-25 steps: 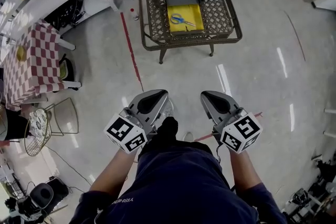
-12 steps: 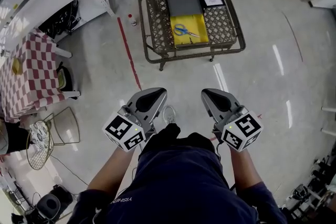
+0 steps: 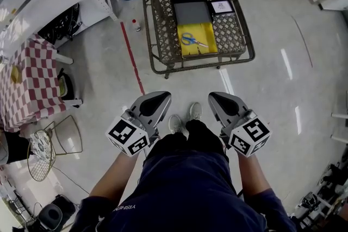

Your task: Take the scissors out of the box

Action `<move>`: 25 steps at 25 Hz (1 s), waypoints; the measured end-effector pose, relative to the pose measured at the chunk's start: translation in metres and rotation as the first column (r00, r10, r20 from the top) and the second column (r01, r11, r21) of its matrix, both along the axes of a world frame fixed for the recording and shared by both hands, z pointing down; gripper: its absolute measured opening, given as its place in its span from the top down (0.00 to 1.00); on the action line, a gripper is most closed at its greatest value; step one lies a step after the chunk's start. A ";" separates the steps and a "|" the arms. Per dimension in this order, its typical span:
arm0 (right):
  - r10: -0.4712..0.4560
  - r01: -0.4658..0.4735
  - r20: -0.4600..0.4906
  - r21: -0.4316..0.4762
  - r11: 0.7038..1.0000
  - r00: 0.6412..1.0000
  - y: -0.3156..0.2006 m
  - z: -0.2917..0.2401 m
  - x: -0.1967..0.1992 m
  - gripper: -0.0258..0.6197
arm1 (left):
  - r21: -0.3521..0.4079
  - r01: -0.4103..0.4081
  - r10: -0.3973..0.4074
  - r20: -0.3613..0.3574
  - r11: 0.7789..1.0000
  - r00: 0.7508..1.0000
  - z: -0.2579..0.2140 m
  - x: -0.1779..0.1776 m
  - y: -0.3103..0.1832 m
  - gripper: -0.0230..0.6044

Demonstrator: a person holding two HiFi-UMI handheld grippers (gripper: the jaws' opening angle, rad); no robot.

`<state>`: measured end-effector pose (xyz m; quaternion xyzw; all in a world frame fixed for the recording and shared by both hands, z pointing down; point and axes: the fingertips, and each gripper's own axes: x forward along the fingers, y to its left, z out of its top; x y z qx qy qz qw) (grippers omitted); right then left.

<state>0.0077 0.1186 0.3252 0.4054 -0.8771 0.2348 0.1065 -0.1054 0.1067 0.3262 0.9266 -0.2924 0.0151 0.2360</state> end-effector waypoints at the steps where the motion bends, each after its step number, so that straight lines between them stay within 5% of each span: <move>1: 0.000 0.000 0.000 0.002 1.000 1.000 -0.005 0.000 0.001 0.93 | -0.001 0.001 -0.001 -0.001 1.000 1.000 0.000 0.001 -0.004 0.92; 25: -0.134 0.134 0.013 -0.084 0.987 0.991 -0.171 0.052 0.057 0.93 | -0.070 0.096 -0.090 0.081 0.993 0.993 0.038 0.069 -0.159 0.92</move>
